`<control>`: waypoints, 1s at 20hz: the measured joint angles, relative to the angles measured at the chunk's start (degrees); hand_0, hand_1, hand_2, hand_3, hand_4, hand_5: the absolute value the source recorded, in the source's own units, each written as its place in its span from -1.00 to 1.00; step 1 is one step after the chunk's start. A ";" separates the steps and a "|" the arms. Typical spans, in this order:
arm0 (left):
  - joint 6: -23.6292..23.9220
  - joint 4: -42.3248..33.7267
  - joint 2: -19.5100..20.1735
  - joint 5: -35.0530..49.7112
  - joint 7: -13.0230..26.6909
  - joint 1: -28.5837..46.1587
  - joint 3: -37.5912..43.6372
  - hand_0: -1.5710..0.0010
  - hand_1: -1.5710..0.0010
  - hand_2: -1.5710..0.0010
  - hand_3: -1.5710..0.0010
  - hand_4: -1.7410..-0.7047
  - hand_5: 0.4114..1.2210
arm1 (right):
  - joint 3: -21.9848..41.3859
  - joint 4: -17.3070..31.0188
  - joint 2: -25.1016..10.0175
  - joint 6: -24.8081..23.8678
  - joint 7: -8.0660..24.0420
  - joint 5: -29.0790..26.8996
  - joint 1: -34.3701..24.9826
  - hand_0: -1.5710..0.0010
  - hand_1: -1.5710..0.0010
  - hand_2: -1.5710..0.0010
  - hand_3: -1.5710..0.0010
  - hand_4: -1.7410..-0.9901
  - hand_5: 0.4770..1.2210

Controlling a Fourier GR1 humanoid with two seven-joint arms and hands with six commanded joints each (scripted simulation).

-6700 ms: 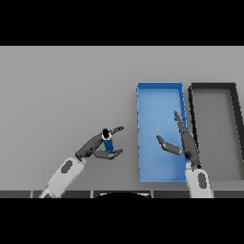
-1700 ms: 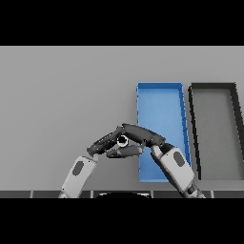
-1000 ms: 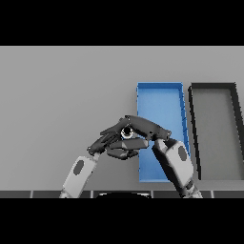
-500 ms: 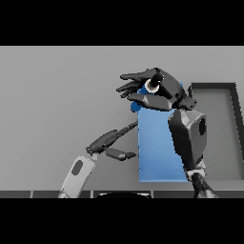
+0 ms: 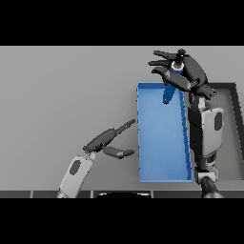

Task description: Pick up the blue pipe and place it into the blue bin.

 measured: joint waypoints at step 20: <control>1.70 0.42 0.71 -2.56 -2.94 0.17 -0.39 1.00 1.00 1.00 1.00 0.59 -0.81 | 21.86 12.81 -12.62 -20.41 4.00 -5.55 20.09 -1.00 -1.00 -1.00 0.48 -0.83 0.86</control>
